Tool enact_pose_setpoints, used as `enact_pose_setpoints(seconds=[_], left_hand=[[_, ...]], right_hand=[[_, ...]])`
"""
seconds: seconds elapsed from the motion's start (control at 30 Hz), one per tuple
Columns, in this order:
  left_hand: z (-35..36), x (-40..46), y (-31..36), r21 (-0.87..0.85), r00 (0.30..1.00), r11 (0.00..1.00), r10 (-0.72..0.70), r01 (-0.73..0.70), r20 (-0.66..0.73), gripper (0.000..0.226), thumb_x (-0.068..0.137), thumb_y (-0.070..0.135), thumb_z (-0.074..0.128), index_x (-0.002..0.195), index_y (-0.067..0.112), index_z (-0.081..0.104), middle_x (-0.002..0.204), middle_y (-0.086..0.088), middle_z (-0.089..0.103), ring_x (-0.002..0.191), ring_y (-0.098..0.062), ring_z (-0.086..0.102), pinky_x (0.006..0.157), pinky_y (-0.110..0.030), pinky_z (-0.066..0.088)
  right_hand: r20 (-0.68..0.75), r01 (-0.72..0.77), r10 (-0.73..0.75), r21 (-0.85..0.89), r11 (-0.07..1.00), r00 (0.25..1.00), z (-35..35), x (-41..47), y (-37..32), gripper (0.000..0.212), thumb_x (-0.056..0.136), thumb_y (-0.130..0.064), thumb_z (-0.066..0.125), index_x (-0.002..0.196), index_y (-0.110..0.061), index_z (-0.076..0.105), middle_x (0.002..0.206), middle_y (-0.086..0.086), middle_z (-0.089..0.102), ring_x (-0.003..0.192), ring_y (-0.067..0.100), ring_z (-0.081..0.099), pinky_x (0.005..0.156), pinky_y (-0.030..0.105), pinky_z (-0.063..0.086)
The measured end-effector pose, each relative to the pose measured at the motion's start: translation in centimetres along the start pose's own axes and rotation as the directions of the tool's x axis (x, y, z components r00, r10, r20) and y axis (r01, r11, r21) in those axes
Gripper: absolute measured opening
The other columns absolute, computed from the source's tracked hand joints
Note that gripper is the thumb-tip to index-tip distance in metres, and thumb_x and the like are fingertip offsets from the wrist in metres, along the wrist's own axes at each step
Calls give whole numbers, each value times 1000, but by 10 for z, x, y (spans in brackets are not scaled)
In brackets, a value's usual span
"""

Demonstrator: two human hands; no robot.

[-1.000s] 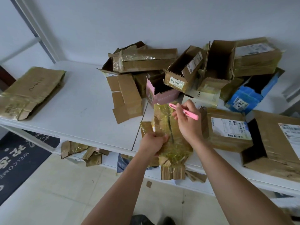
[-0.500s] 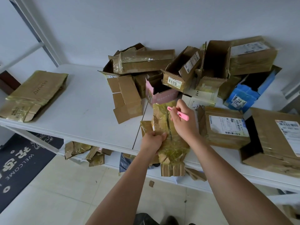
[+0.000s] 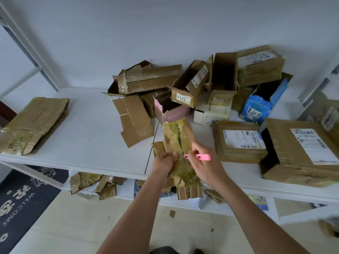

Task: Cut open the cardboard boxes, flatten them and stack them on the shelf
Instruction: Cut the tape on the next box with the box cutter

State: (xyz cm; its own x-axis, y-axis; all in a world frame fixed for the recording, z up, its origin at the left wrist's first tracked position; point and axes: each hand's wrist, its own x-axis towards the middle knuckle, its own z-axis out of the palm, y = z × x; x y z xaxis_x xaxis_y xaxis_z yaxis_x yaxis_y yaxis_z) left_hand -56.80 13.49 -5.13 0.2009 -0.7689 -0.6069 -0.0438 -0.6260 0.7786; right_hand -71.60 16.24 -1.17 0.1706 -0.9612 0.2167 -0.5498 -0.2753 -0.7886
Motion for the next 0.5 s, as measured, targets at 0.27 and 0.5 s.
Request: enact_pose_setpoints(seconds=[0.27,0.5], left_hand=[[3,-1,-1,69,998,998,13,-9,-54,22,92,34,67,103,15,68,92,-6,70,77,-23,66,60,-33,53],[7,-8,0,101,988,995,19,-3,-152,19,91,36,69,78,23,61,88,-6,69,85,-28,68,81,-44,59]], right_hand=[[-7,17,-17,71,997,1000,-12,-37,-7,28,98,-8,51,73,-7,38,55,12,44,46,16,39,46,25,29],[-28,-37,43,191,981,999,-30,-48,-1,28,98,-3,51,72,-2,40,56,9,50,50,17,52,49,17,37]])
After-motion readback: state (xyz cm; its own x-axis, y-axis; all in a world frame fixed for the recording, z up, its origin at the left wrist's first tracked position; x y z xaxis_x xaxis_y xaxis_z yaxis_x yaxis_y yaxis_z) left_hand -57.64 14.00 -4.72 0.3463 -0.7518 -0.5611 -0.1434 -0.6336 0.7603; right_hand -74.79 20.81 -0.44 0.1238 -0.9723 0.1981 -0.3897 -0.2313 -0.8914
